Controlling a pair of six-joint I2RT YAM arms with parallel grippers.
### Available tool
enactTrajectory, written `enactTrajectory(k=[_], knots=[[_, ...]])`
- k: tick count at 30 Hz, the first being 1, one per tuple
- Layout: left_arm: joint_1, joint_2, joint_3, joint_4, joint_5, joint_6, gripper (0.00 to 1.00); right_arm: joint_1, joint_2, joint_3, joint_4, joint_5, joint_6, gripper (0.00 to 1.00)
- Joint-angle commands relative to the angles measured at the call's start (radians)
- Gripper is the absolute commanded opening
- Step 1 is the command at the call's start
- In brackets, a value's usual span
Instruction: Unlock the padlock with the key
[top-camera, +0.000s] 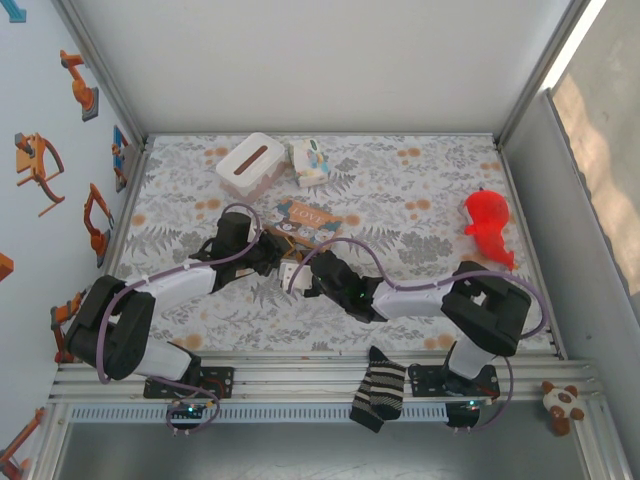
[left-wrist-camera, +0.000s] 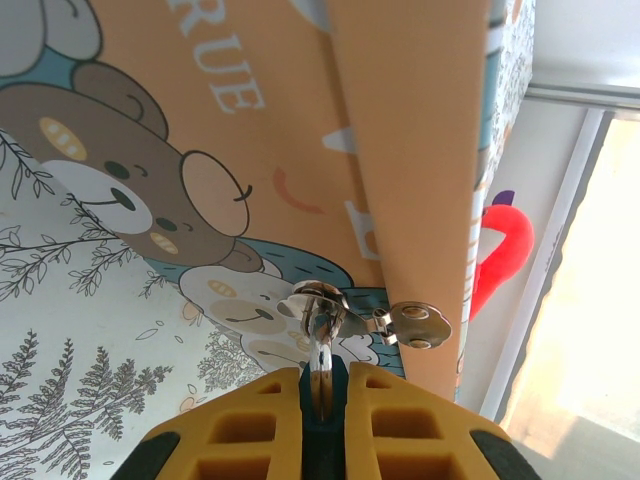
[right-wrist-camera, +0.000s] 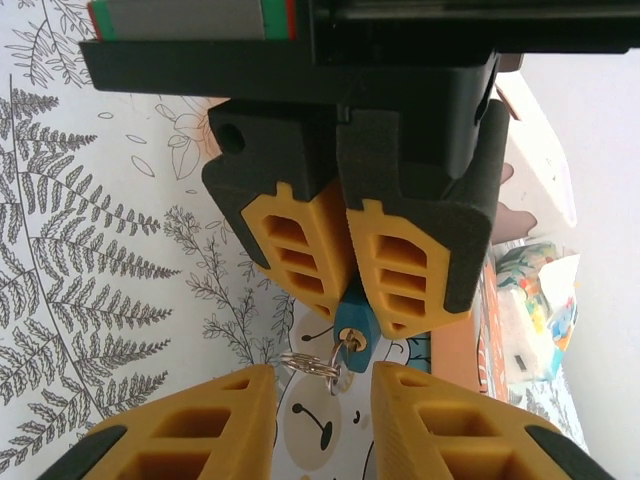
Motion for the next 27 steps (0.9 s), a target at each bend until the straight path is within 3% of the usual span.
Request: enactTrajectory(k=[1, 27], knots=[[-0.006, 0.005, 0.026, 0.034, 0.026, -0.009, 0.0, -0.005, 0.017, 0.036, 0.026, 0.023, 0.011, 0.28], [-0.006, 0.023, 0.024, 0.052, 0.035, -0.019, 0.0, -0.007, 0.08, 0.063, 0.065, 0.089, 0.031, 0.16]])
